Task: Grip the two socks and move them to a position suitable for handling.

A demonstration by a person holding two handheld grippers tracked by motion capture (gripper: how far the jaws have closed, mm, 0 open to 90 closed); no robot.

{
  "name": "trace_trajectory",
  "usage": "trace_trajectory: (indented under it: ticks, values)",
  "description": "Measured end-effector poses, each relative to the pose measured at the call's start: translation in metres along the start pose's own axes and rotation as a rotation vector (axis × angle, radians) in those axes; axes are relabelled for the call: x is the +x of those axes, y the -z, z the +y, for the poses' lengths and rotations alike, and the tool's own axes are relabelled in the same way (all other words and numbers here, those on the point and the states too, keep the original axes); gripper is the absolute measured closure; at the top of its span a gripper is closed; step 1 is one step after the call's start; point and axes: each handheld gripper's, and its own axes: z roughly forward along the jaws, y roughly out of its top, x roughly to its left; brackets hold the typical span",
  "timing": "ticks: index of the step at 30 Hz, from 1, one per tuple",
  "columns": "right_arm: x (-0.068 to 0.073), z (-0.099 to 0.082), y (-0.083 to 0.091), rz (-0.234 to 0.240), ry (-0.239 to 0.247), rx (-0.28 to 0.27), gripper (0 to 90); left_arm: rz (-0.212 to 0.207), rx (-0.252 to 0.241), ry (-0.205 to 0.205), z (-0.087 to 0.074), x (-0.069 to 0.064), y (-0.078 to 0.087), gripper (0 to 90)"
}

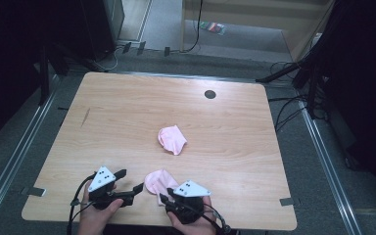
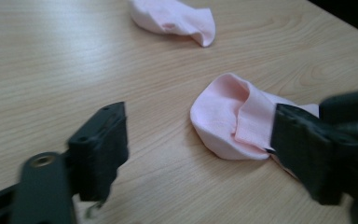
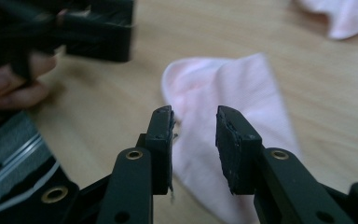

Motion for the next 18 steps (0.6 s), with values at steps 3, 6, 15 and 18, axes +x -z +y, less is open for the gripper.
trace_trajectory:
  ticks: [3,6,15,18]
  values:
    - [0.007,-0.006,-0.007,-0.012,0.044,0.028,66.0,-0.019,0.01,0.008,0.001,-0.002,-0.005,33.6]
    - [0.016,-0.012,-0.016,-0.037,0.083,0.049,61.3,-0.068,0.055,0.026,0.001,-0.003,-0.015,40.0]
    - [0.022,-0.019,-0.023,-0.141,0.153,0.045,70.6,-0.019,0.123,0.01,0.0,-0.005,-0.027,60.5]
    - [0.02,-0.018,-0.022,-0.137,0.163,0.047,86.6,-0.032,0.153,-0.003,-0.001,-0.006,-0.03,66.5]
